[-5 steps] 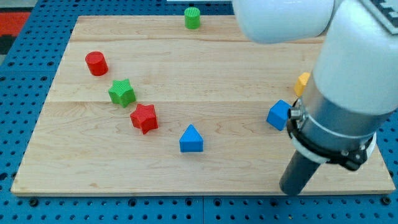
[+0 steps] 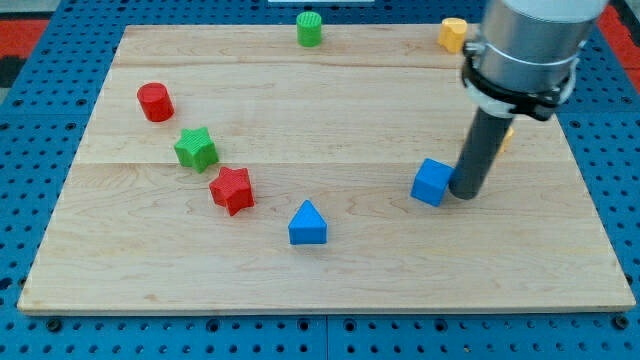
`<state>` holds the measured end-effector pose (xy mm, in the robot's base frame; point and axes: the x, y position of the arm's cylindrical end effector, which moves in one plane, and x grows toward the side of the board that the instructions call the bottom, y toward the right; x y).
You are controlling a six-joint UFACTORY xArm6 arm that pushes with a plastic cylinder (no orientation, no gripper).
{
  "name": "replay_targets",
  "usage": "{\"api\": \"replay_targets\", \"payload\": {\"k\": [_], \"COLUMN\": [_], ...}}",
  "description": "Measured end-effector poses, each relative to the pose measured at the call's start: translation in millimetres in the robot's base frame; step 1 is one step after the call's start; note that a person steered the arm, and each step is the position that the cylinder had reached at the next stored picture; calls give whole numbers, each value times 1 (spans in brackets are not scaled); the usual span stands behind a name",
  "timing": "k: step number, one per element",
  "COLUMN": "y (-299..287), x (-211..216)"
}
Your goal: Push blue cube towards blue triangle
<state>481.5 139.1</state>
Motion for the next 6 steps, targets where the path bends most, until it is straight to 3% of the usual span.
{"api": "replay_targets", "payload": {"k": [2, 4, 6], "y": [-3, -47, -12], "x": [-31, -11, 4]}}
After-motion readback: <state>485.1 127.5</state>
